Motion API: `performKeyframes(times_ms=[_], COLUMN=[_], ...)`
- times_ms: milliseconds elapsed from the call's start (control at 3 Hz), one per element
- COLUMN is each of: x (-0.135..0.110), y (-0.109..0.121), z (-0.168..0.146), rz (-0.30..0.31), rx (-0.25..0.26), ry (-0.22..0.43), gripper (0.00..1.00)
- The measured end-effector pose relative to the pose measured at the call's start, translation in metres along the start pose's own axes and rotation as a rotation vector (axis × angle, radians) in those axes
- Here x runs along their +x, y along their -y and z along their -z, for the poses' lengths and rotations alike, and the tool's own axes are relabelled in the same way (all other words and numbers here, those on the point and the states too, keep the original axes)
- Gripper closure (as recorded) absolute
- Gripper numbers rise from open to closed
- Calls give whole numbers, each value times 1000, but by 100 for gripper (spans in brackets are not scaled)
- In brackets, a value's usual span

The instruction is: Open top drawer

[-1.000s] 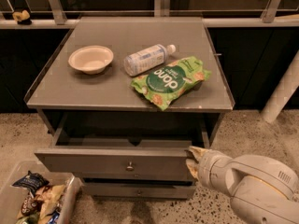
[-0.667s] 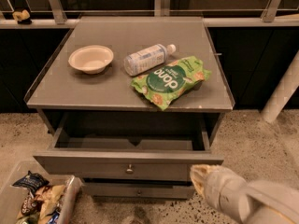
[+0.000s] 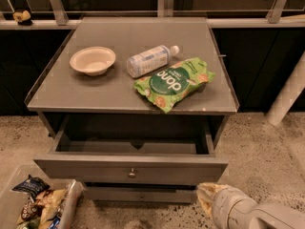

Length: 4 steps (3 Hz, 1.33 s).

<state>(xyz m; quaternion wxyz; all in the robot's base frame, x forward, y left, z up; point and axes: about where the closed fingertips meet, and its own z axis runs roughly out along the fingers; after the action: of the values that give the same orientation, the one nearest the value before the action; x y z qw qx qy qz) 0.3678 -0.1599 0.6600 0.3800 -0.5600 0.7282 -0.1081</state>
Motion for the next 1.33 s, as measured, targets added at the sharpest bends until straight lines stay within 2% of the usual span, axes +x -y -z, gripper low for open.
performKeyframes(times_ms=[333,667,1000,1333], x=[0,0,0,0], y=[0,0,0,0], z=[0,0,0,0], rz=[0,0,0,0], rx=[0,0,0,0], ry=[0,0,0,0], gripper=[45,30,48,71])
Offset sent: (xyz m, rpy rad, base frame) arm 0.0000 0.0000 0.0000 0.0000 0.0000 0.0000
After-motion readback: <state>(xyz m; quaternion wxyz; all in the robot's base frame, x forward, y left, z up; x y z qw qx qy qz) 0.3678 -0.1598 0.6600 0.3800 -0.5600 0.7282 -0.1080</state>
